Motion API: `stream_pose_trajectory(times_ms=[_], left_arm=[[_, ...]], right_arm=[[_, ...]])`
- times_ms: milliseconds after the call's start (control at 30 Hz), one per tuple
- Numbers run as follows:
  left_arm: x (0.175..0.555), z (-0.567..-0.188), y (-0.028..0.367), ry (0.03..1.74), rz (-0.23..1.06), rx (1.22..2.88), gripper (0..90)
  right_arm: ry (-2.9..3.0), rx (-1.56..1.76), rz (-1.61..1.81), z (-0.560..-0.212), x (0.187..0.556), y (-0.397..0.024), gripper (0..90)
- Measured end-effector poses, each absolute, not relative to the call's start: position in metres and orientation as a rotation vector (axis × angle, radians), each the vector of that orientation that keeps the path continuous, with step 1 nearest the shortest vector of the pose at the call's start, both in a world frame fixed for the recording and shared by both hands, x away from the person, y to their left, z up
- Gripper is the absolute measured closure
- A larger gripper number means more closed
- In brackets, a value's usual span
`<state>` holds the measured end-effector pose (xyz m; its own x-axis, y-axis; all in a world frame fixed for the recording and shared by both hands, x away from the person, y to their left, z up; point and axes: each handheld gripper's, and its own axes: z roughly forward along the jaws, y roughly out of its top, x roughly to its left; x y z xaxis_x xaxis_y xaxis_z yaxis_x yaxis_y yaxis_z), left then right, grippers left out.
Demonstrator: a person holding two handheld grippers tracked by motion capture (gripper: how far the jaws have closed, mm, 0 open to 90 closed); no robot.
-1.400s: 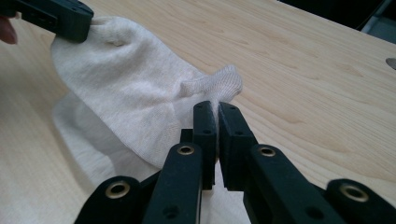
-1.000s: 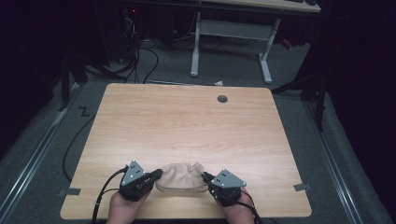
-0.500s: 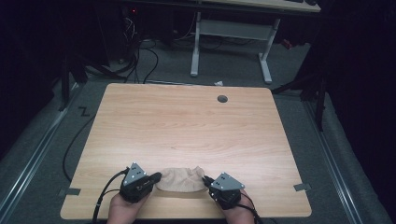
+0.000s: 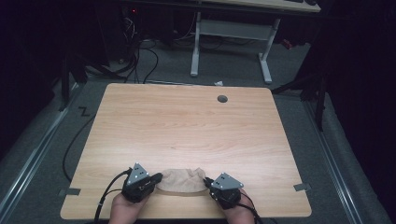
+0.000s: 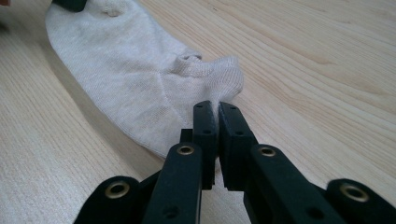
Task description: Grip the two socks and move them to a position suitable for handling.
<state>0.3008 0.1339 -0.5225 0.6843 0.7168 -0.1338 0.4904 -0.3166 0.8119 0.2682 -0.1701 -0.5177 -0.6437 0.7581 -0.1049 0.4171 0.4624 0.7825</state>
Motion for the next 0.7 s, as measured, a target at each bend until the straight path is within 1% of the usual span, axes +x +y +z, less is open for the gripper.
stream_pose_trajectory(times_ms=[433,700], left_arm=[[0.301,-0.531,0.129,0.942,0.359,2.041,84.7],[0.311,-0.533,0.122,0.951,0.394,2.081,83.8]], right_arm=[[2.307,0.996,0.981,-0.527,0.272,-0.168,86.2],[2.303,1.030,0.970,-0.528,0.284,-0.171,84.4]])
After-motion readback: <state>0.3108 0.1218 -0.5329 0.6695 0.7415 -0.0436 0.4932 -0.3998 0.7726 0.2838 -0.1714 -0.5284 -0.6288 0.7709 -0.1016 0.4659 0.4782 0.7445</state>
